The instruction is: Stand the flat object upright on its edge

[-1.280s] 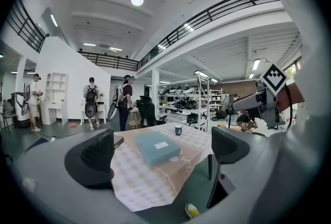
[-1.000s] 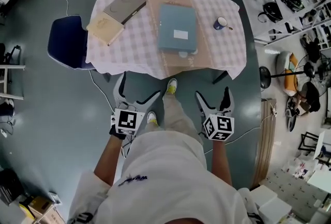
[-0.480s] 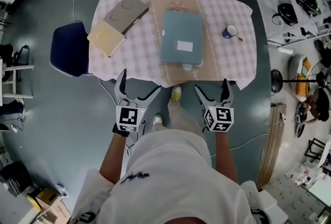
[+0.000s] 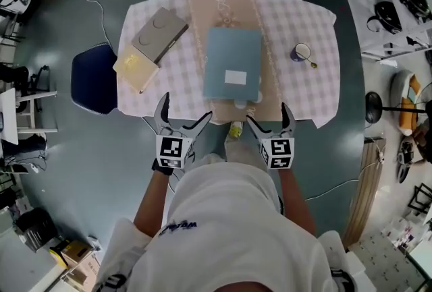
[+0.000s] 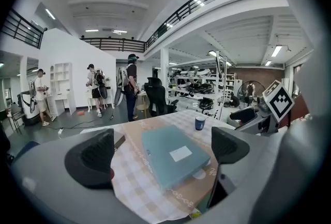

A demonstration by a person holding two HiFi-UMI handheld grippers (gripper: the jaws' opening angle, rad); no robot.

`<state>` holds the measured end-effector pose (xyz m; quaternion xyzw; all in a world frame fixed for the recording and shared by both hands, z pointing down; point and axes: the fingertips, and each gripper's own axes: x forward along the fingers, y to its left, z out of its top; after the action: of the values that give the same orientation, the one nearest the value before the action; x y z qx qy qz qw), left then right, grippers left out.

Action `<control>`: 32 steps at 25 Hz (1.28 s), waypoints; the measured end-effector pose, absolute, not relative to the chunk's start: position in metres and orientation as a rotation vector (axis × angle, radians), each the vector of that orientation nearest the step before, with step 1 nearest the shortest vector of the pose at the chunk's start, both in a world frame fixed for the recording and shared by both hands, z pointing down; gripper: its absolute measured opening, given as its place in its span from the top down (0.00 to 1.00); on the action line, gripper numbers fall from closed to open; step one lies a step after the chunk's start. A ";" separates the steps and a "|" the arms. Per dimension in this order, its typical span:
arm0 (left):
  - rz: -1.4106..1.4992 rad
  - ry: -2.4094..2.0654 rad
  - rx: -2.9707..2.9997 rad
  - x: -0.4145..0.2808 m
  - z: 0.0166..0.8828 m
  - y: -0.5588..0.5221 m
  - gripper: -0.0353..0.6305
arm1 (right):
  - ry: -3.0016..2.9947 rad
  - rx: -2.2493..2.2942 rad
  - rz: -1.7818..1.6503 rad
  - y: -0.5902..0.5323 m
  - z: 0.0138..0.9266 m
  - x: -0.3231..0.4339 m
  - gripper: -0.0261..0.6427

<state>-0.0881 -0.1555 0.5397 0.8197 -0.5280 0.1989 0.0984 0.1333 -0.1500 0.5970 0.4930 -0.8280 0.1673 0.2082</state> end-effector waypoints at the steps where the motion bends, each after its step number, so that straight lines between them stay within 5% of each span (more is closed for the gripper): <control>1: 0.605 -1.553 2.422 -0.085 0.544 -0.162 0.07 | -2.310 1.353 0.482 -0.153 0.602 0.131 0.17; 32: 0.968 -1.128 2.275 -0.083 0.796 -0.194 0.10 | -1.947 1.150 0.653 -0.177 0.801 0.125 0.27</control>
<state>-0.0826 -0.1943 0.7961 0.8184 -0.4058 0.3482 0.2105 0.1248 -0.1771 0.8006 0.4512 -0.7638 0.2563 0.3839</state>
